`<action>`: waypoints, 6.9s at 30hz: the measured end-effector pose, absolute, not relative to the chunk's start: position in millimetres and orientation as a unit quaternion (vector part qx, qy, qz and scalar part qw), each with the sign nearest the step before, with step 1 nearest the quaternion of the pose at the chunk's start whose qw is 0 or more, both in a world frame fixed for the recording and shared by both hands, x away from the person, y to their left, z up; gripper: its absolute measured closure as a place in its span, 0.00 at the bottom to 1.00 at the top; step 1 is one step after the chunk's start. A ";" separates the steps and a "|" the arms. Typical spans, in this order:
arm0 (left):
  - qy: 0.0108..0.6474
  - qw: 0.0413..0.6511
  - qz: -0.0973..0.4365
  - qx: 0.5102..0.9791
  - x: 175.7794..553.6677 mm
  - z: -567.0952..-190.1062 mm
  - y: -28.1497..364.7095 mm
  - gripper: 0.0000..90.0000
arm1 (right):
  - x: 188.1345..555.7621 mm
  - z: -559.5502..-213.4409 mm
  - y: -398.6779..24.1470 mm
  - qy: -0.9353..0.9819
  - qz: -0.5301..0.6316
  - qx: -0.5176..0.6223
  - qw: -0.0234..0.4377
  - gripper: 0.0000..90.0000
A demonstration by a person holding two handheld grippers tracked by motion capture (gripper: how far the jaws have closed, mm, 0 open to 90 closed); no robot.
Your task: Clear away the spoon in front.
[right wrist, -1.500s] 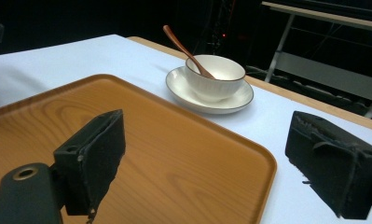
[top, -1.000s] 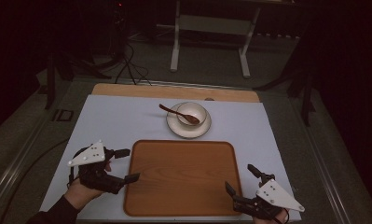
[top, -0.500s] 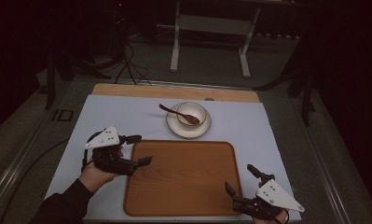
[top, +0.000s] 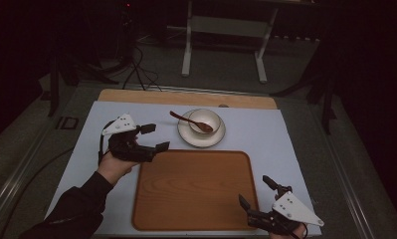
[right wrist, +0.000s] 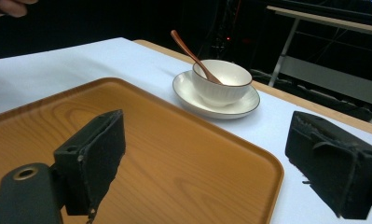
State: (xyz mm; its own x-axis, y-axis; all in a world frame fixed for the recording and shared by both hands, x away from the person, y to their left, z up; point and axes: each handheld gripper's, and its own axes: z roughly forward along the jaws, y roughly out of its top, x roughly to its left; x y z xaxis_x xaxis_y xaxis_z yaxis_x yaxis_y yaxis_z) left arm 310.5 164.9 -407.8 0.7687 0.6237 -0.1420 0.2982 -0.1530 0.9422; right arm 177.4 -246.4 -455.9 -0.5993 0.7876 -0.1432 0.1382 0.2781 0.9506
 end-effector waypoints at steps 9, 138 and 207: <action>0.361 0.596 0.145 0.703 338.8 -415.1 165.8 0.20 | 177.2 -455.8 -245.8 0.734 0.513 0.312 0.317 0.13; 0.394 0.595 0.117 0.691 349.4 -355.1 178.6 0.93 | 178.0 -458.2 -244.2 0.738 0.519 0.303 0.306 0.14; 0.181 0.377 -0.145 0.897 332.6 -454.1 163.2 0.89 | 180.1 -460.6 -242.1 0.743 0.517 0.304 0.297 0.14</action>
State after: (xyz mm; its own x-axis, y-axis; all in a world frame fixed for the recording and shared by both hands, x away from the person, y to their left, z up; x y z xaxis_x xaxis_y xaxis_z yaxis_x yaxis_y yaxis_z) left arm 332.6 163.2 -454.1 0.8926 0.2159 -0.3959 0.4338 -0.6508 0.6231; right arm 180.1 -242.1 -460.6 -0.6393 0.7585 -0.1268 0.1457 0.2814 0.9485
